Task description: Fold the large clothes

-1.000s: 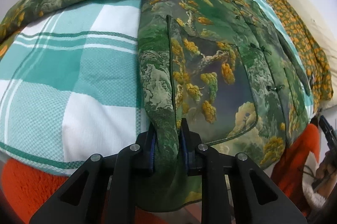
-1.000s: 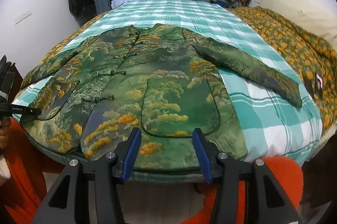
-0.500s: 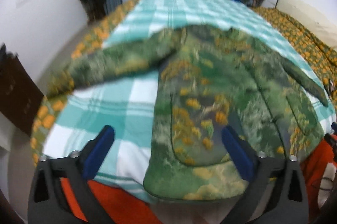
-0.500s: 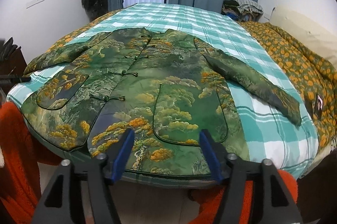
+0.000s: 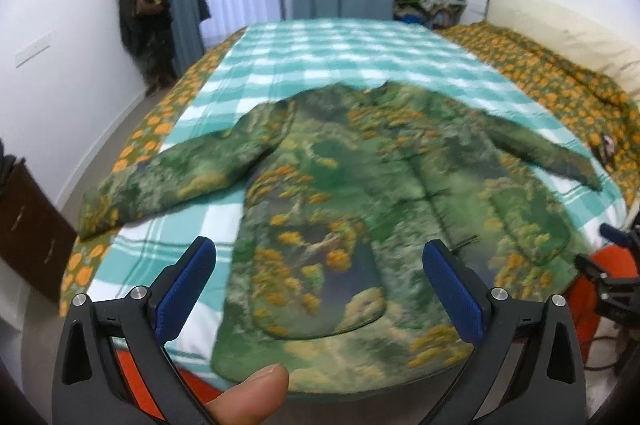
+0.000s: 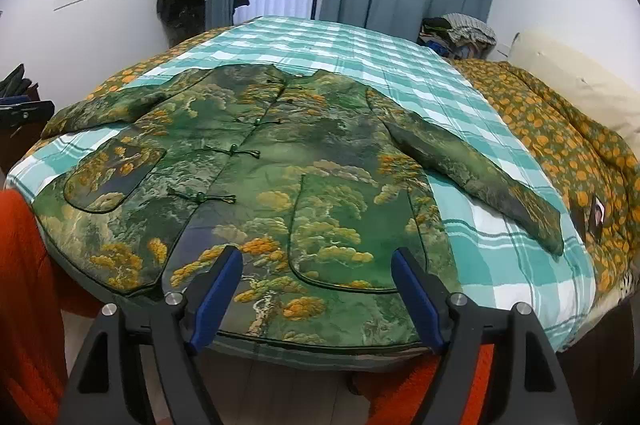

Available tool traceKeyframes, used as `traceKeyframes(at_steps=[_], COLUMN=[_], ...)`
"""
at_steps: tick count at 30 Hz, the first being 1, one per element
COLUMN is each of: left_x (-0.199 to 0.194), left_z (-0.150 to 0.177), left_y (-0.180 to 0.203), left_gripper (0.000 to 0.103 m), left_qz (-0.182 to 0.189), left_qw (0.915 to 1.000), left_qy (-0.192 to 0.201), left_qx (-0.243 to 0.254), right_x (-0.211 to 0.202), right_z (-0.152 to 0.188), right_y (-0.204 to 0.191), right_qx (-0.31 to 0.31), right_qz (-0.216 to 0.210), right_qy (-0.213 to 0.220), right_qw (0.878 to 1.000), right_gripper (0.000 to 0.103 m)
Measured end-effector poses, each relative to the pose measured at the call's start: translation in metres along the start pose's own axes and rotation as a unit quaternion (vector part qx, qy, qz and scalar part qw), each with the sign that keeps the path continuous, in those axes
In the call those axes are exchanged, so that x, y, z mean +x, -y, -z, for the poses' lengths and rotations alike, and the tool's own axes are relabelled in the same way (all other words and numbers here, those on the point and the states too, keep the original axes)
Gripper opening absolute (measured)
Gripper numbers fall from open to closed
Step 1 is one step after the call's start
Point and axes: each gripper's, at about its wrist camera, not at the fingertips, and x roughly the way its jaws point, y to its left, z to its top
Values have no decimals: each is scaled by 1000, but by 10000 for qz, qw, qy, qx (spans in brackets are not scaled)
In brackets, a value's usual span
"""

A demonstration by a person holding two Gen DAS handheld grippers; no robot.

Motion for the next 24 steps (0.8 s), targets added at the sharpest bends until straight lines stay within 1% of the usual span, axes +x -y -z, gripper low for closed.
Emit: traceKeyframes(at_steps=[1,3,4,5,6,7,10,13,16,21,24], left_x=[-1,0,2,3,5,7,11,12,15,12,13], left_z=[-1,-1,0,1,2,3,5,7,7,8,9], left_y=[3,9,13,15,16,17,13,12,12,12,13], left_gripper=[103,103,103,103,103,103,103,103,103,103,103], left_qz=[-67,-357,-714,-887,-985,-979,-812,-832,-656,-402,-378], left_qw=[10000,9990,9962,9941,9925,9922,9943,9944,9956,9975,9976], left_qy=[48,87,129,150,141,83,-106,-191,-418,-482,-469], left_qx=[44,272,488,605,717,772,689,624,525,334,327], right_x=[1,2,3,3,3,3,2,2,2,0,1], right_z=[0,0,1,1,1,1,1,1,1,2,2], right_y=[1,3,2,2,2,0,-3,-6,-10,-14,-15], right_qx=[35,81,81,69,50,19,-58,-105,-178,-268,-288], right_qz=[-1,-12,-22,-24,-33,-45,-66,-109,-156,-193,-207], right_qy=[-10,-19,-20,-16,-10,2,35,41,25,38,11], right_qw=[10000,10000,10000,10000,10000,10000,10000,9999,9997,9994,9994], right_gripper=[78,78,78,78,78,78,78,78,78,78,78])
